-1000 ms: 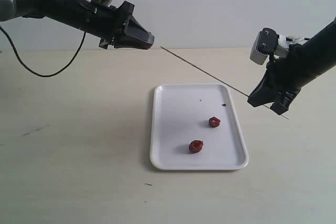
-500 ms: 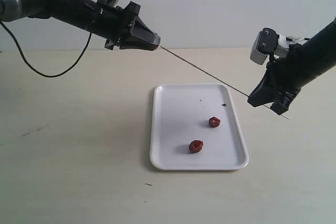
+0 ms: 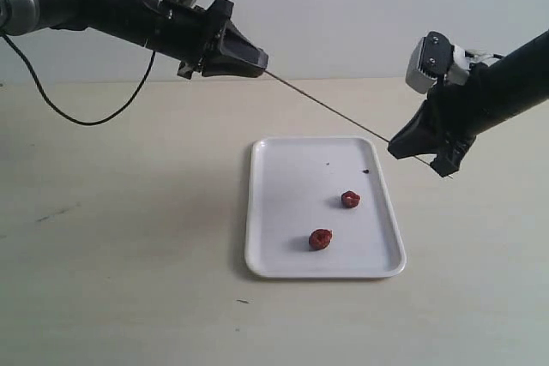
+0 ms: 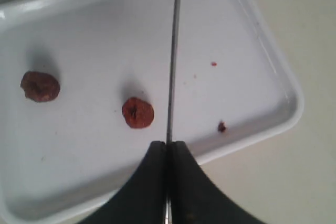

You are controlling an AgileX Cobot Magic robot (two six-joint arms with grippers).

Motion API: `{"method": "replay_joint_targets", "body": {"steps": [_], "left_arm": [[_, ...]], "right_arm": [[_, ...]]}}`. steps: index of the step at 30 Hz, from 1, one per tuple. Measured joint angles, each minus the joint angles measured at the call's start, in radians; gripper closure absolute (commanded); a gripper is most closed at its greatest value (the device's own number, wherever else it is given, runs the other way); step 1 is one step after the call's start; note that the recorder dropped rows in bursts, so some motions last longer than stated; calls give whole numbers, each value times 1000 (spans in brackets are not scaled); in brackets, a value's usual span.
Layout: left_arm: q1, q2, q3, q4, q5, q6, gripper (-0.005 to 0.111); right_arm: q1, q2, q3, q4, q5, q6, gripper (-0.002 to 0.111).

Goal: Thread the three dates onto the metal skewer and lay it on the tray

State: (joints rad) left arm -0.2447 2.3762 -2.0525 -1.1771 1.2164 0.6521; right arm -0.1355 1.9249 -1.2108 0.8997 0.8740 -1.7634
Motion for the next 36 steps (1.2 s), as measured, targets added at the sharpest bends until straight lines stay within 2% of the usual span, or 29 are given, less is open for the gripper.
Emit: {"method": "replay_joint_targets", "body": {"steps": [14,21,36], "left_arm": [[8,0,0,-154,0,13,83],[6,0,0,-170,-3,20,83],[-56,0,0,-162,-11,43,83]], "right_arm": [[0,0,0,163,17,-35,108],[0,0,0,232,21,-51,108],[0,0,0,262,38,-66,108]]}}
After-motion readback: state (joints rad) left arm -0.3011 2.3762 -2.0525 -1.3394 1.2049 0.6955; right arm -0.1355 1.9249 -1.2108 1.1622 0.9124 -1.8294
